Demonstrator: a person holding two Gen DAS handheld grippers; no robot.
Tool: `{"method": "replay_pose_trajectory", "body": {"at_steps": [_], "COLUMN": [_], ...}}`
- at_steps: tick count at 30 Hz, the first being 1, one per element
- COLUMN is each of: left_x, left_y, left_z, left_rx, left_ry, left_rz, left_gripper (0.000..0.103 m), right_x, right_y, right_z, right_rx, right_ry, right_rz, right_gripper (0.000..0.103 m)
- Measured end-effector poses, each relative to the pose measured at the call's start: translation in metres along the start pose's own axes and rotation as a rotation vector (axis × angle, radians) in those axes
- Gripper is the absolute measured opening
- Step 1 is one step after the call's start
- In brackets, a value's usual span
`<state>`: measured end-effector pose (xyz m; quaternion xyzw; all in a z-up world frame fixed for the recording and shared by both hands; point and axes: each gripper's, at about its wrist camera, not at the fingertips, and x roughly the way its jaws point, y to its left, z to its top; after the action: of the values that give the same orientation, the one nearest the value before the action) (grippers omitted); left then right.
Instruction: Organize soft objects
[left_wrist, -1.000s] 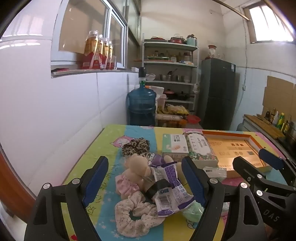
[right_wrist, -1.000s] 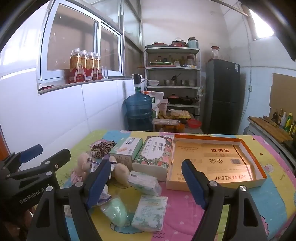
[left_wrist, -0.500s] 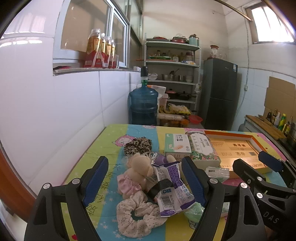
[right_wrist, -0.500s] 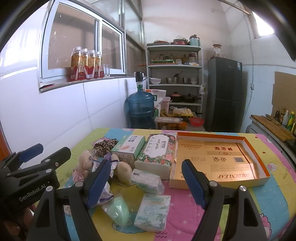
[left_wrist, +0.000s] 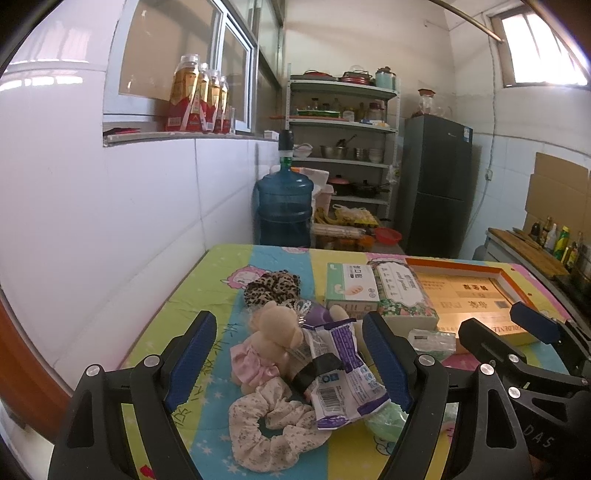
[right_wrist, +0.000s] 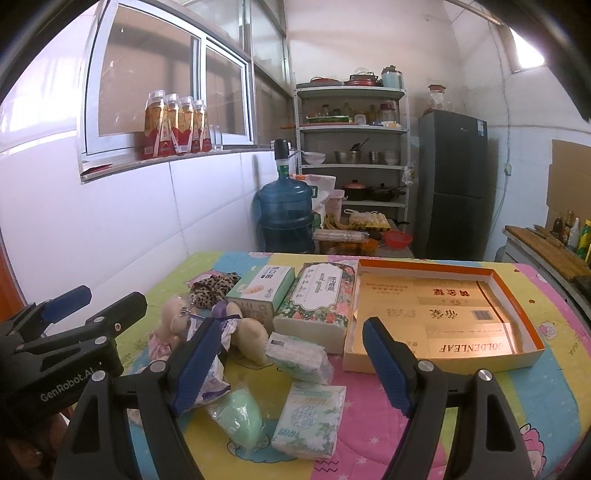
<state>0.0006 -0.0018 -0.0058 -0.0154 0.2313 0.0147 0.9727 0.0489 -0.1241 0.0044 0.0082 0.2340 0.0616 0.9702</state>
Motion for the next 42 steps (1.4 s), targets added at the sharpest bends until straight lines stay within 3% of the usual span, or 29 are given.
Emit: {"method": "replay_pose_trajectory", "body": {"at_steps": [42], "left_x": [0.0013], "left_y": [-0.0036], "left_z": [-0.0019], "left_rx": [-0.006], "left_ry": [0.01], "left_rz": [-0.012], "left_gripper": [0.082], "right_x": [0.003], "right_y": [0.0039], "right_z": [0.0008], "right_rx": [-0.003], "right_ry": [0.022], "right_rz": [0.026], "right_gripper": [0.079]}}
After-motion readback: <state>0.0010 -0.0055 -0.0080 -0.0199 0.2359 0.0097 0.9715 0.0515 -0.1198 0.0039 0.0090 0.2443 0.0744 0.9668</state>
